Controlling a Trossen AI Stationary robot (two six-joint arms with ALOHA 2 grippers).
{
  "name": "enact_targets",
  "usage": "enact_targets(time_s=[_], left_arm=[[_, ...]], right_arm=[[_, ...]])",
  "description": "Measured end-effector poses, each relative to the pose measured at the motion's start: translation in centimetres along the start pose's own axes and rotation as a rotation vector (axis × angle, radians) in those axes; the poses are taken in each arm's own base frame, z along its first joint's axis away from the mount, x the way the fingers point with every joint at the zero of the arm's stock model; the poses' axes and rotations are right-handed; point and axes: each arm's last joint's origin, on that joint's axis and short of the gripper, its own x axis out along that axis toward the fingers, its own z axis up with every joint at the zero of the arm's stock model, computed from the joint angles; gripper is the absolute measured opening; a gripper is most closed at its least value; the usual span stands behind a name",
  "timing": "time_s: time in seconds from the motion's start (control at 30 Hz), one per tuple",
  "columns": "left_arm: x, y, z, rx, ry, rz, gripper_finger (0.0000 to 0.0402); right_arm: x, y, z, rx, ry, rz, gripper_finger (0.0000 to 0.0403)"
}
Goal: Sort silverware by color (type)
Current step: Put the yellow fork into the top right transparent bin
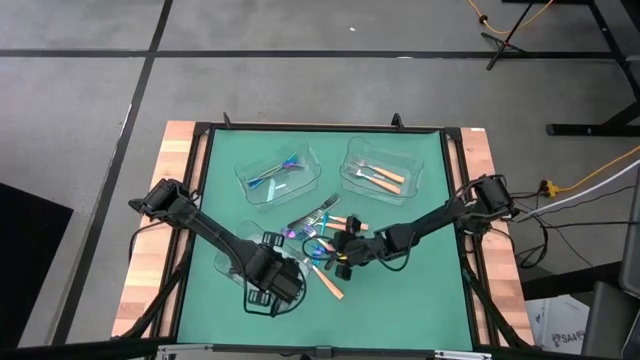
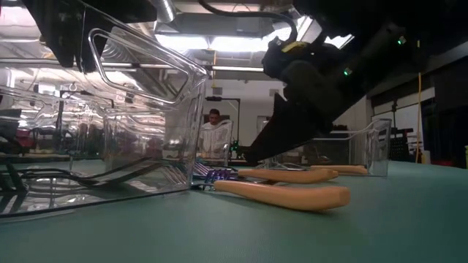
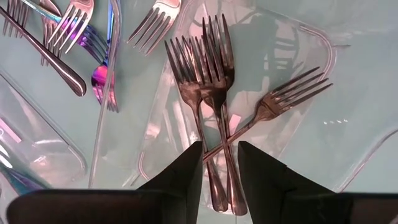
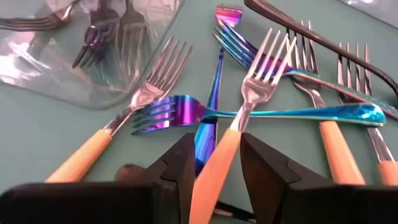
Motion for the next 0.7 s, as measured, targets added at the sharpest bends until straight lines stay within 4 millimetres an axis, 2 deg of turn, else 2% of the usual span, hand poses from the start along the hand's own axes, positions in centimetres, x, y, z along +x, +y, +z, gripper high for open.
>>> enact_targets(time_s=[0.7], left_arm=[[0.0, -0.06, 0.15, -0.002, -0.016, -0.007, 0.0095]], right_arm=[[0.45, -0.06, -0.46, 0.099, 0.006, -0.021, 0.0115]])
